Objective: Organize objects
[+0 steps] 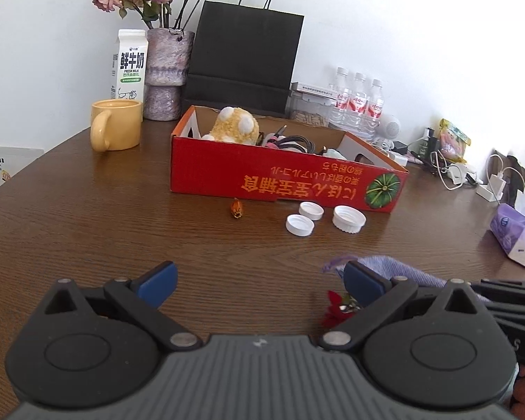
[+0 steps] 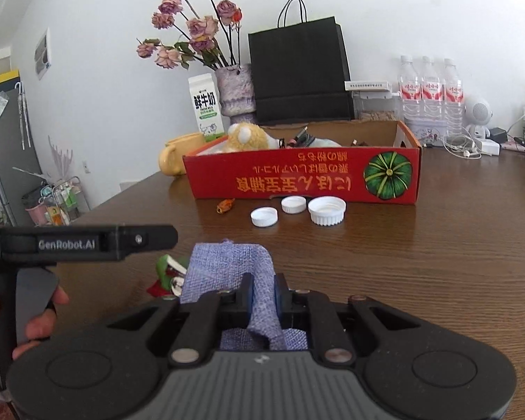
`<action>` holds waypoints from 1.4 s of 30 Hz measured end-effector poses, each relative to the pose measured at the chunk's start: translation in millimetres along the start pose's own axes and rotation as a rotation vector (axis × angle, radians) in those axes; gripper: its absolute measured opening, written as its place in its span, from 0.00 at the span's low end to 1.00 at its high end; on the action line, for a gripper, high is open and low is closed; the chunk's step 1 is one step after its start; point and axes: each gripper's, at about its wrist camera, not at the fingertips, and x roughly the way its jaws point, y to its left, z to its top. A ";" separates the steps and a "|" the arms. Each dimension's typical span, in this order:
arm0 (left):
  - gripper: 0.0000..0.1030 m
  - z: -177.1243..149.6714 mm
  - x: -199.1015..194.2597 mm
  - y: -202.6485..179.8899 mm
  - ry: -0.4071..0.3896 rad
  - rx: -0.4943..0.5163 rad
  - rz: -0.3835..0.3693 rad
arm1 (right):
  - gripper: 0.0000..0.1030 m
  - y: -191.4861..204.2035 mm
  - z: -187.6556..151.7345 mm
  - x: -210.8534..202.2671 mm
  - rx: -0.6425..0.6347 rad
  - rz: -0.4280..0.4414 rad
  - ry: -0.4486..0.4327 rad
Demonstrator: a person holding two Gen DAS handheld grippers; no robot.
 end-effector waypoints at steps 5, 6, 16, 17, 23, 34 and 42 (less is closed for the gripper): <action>1.00 -4.3 -14.5 -6.4 -0.002 0.008 -0.031 | 0.10 -14.5 13.5 -31.1 0.087 0.036 -0.112; 1.00 -5.2 -16.6 -8.5 -0.003 0.013 -0.036 | 0.10 -17.5 15.5 -37.6 0.106 0.047 -0.134; 1.00 -13.5 -10.8 -34.2 0.050 0.078 -0.046 | 0.10 -37.1 9.0 -60.6 0.145 -0.013 -0.158; 1.00 -15.0 -10.0 -37.3 0.053 0.090 -0.048 | 0.10 -38.6 5.5 -60.1 0.150 -0.016 -0.148; 1.00 -19.3 -1.0 -49.7 0.094 0.117 -0.002 | 0.10 -41.2 -5.4 -56.9 0.160 -0.019 -0.125; 0.90 -21.2 2.0 -54.3 0.108 0.109 -0.007 | 0.10 -38.1 -7.7 -53.4 0.153 -0.008 -0.115; 0.37 -18.6 -7.5 -54.3 0.074 0.123 -0.046 | 0.10 -33.5 -4.2 -48.1 0.140 -0.003 -0.107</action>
